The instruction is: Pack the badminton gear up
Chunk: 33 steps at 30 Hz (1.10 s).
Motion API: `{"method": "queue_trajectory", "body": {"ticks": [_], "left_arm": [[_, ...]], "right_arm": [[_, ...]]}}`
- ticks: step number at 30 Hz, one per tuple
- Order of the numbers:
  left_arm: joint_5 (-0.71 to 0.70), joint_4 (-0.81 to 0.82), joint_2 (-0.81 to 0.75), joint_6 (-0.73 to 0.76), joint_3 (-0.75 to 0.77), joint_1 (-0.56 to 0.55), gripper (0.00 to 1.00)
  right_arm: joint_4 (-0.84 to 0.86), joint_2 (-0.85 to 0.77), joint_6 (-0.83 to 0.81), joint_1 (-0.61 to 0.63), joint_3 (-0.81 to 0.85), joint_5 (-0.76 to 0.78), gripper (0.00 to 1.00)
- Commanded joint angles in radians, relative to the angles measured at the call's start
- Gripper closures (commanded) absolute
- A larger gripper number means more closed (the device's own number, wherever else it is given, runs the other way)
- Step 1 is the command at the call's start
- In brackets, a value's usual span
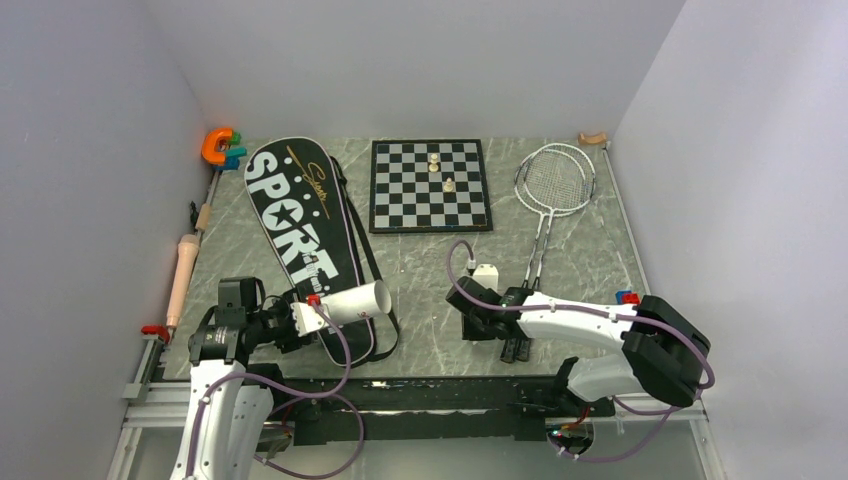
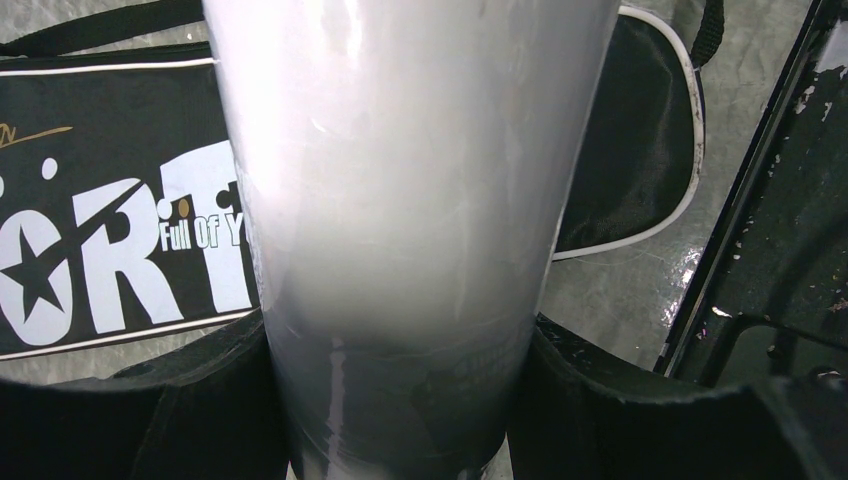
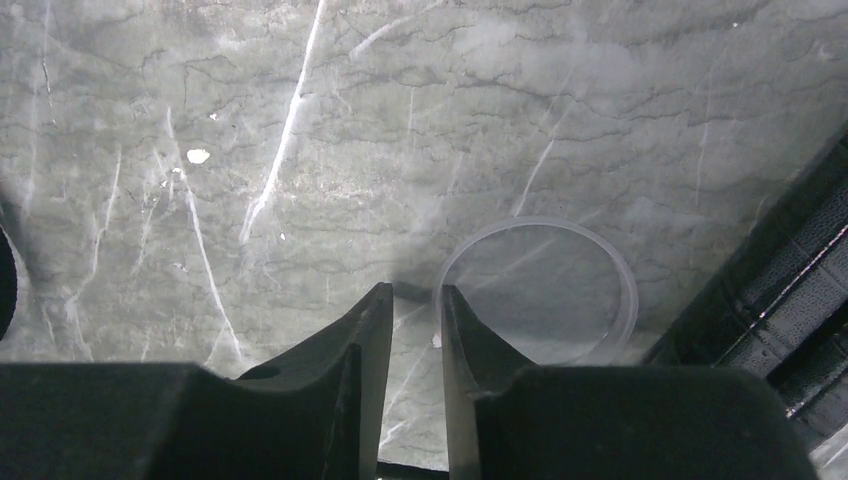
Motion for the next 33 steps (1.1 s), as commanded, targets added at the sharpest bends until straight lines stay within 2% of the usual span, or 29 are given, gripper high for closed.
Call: {"method": "queue_trajectory", "body": {"ticks": [1,3,5,7,14,19,24,27,33], "left_arm": [[0.034,-0.006,-0.006,0.010,0.007,-0.002,0.48],[0.033,-0.009,-0.010,0.011,0.007,-0.001,0.48],[0.033,-0.013,-0.017,0.015,0.007,-0.001,0.48],[0.032,-0.016,-0.020,0.023,0.007,-0.001,0.48],[0.029,-0.027,-0.011,0.038,0.012,-0.001,0.48],[0.045,-0.030,-0.008,0.033,0.015,-0.001,0.48],[0.067,-0.032,0.004,0.023,0.024,-0.001,0.47],[0.086,-0.030,0.025,0.011,0.038,-0.001,0.47],[0.123,-0.030,0.048,-0.007,0.064,-0.001,0.47]], "right_arm": [[0.012,-0.012,0.006,-0.009,-0.012,0.012,0.75],[0.015,-0.007,0.001,-0.013,-0.010,0.010,0.82],[0.015,-0.007,-0.005,-0.018,-0.004,0.009,0.95],[0.013,-0.012,-0.012,-0.022,0.006,0.010,1.00],[-0.031,-0.079,-0.053,-0.033,0.108,-0.018,1.00],[0.011,-0.203,-0.137,-0.036,0.185,-0.168,1.00],[0.191,-0.361,-0.218,-0.035,0.180,-0.428,1.00],[0.316,-0.427,-0.235,-0.036,0.144,-0.513,1.00],[0.515,-0.407,-0.262,-0.035,0.142,-0.696,1.00]]}}
